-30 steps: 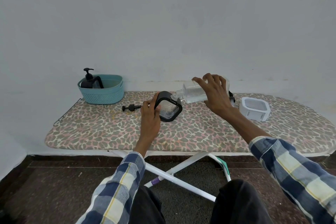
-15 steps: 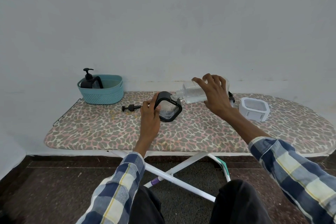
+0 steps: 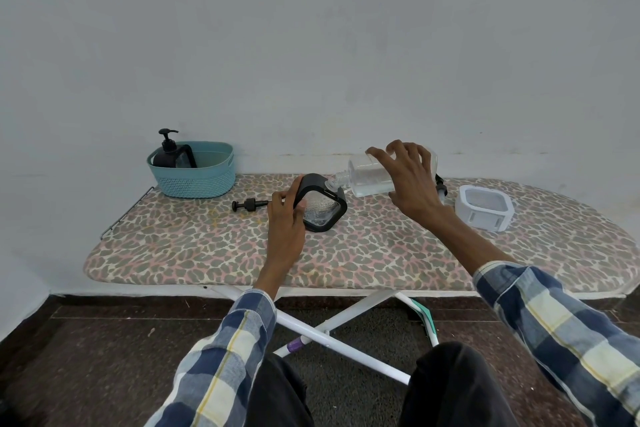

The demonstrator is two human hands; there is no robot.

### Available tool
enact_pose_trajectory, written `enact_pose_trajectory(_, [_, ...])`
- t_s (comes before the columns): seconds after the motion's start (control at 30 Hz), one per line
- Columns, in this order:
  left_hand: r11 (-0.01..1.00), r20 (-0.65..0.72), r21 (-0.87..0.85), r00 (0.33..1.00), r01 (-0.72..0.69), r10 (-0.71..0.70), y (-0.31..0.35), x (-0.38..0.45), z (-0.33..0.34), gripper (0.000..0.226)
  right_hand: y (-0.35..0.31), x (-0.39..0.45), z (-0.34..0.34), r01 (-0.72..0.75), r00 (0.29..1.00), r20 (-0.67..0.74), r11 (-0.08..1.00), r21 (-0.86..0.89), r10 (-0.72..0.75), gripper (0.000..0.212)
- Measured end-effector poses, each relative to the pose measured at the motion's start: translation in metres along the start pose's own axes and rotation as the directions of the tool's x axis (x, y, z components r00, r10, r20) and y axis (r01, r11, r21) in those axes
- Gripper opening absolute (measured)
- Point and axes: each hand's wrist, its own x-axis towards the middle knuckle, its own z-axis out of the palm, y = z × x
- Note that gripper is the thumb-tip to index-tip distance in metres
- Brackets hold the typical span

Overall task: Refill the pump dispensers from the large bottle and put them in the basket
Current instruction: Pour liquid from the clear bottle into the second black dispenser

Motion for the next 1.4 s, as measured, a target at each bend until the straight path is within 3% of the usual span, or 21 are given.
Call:
enact_pose_trajectory(0.8, [0.999, -0.014, 0.019, 0.999, -0.035, 0.035, -0.0064, 0.0023, 0.0023, 0.059, -0.0006, 0.0015, -0.0034, 0.011, 1.000, 0.017, 1.000, -0.009, -0.011, 0.109])
enact_pose_trajectory(1.4, [1.000, 0.007, -0.001, 1.000, -0.016, 0.016, -0.0039, 0.0024, 0.0016, 0.053, -0.0007, 0.0016, -0.0035, 0.004, 1.000, 0.026, 1.000, -0.018, -0.003, 0.108])
